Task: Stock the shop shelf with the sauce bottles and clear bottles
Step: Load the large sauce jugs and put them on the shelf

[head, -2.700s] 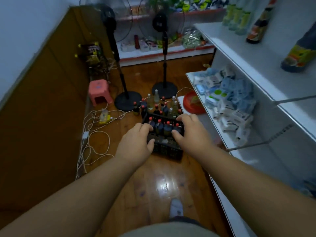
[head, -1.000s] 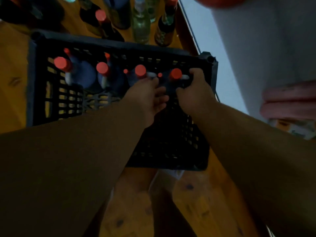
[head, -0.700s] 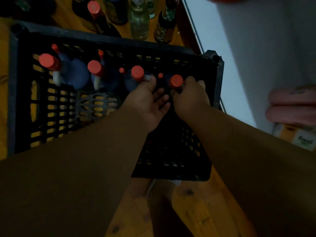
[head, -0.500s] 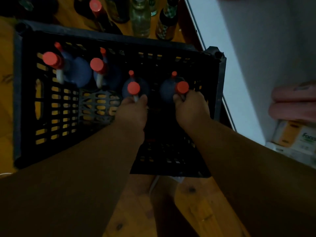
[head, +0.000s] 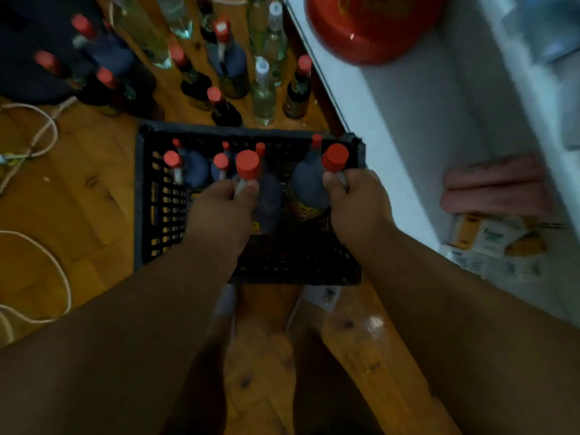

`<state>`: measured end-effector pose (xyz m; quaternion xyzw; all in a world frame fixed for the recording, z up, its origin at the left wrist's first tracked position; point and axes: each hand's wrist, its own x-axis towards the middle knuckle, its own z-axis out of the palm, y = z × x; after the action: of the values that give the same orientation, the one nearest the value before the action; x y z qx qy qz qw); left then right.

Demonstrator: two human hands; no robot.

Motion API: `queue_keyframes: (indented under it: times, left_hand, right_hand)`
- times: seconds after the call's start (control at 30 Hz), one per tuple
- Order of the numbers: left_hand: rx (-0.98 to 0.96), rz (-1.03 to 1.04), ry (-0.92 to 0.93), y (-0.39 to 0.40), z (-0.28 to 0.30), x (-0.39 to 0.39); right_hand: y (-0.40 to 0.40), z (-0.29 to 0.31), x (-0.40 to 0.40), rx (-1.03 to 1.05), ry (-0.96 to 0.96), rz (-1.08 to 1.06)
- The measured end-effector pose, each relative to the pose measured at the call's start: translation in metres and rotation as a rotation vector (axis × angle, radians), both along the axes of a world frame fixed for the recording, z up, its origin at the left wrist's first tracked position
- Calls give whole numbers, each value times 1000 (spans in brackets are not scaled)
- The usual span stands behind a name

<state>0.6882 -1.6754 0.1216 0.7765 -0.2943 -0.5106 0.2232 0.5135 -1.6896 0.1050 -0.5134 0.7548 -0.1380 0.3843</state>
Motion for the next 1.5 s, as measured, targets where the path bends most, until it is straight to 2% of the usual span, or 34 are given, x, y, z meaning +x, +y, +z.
queue_keyframes:
  times: [0.13,0.3,0.4,0.67,0.9,1.1,1.23,1.37,1.5]
  left_hand:
    - [-84,-32,-3,-7,138,12]
    - [-323,-144,-30,-25,302,29]
    - [-461,-178,28,-30,389,37]
    - [-664,-323,189,-40,539,45]
    - [-693,-454,328,-20,611,17]
    - [-699,-579,470,13,635,-34]
    - [-678,-661,557,47,642,-83]
    - [-596,-718,615,94,643,-142]
    - [-497,-723,665,147,637,-199]
  right_hand:
    - [0,141,-1,-138,-43,20]
    - [-5,306,-5,-207,-135,-126]
    - [-6,397,-5,-283,-165,-152]
    - [41,568,10,-594,-226,-355]
    - [103,639,-1,-744,-174,-475]
    - [166,668,-34,-847,-184,-614]
    - [219,670,-65,-830,-126,-668]
    - [279,669,-101,-765,-28,-728]
    - [341,667,-143,-729,-17,-792]
